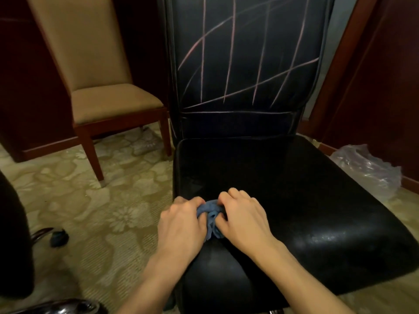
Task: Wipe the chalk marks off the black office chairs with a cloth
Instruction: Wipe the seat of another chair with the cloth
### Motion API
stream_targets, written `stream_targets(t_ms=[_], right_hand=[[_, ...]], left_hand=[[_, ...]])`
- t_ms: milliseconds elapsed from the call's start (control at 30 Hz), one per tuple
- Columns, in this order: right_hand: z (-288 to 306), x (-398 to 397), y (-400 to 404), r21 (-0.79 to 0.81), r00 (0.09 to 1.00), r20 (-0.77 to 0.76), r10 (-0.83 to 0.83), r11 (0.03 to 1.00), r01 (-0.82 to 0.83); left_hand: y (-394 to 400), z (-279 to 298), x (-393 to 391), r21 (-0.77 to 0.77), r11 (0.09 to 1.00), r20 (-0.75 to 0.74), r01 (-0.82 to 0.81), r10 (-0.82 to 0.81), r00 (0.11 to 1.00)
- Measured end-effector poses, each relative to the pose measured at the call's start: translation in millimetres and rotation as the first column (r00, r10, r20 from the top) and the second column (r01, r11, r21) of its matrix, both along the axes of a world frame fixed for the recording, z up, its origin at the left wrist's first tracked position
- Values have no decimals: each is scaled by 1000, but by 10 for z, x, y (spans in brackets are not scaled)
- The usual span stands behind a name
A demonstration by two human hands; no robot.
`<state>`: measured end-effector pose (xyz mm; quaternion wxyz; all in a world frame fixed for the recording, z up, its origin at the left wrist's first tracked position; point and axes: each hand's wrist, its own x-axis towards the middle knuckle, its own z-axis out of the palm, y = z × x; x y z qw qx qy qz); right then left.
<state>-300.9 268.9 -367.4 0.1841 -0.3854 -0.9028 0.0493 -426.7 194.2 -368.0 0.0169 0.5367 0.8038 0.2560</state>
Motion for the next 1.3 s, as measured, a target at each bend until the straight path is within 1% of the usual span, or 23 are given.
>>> stream_targets(t_ms=[100, 200, 267, 400, 600, 733, 933, 1000, 1100, 1200, 1300], right_hand=[[-14, 182, -53, -11, 1000, 18, -21, 1000, 21], [-65, 401, -96, -24, 998, 19, -57, 998, 57], [-68, 511, -84, -44, 996, 40, -75, 996, 77], [-30, 587, 71, -41, 992, 51, -119, 992, 121], [9, 406, 692, -12, 969, 25, -247, 969, 247], [26, 175, 1288, 12, 945, 2, -326, 945, 326], [112, -239, 2267, -27, 896, -66, -440, 898, 439], [138, -408, 2559, -34, 875, -77, -478, 878, 477], [91, -603, 2872, -30, 842, -118, -527, 849, 527], [-41, -696, 3001, -58, 803, -179, -568, 821, 568], [-86, -710, 3092, -63, 788, -215, -577, 813, 578]], left_hand=[[-132, -25, 181, -6, 999, -20, 50, -50, 999], [-222, -11, 363, -59, 995, -81, 74, -79, 994], [-163, -18, 396, -44, 994, -95, 102, -105, 990], [263, -81, 267, 130, 969, -219, 211, -179, 959], [1171, -32, 90, 71, 939, -298, 336, -301, 906], [1849, 7, -89, 28, 935, -243, 353, -336, 910], [2910, 126, -281, 70, 956, -169, 286, -271, 948], [3211, 84, -345, 58, 972, -77, 226, -222, 972], [3536, 17, -344, 68, 991, 125, 116, -124, 984], [3720, -17, -326, 112, 990, 228, 81, -104, 968], [3816, -55, -333, 184, 978, 280, 94, -144, 949]])
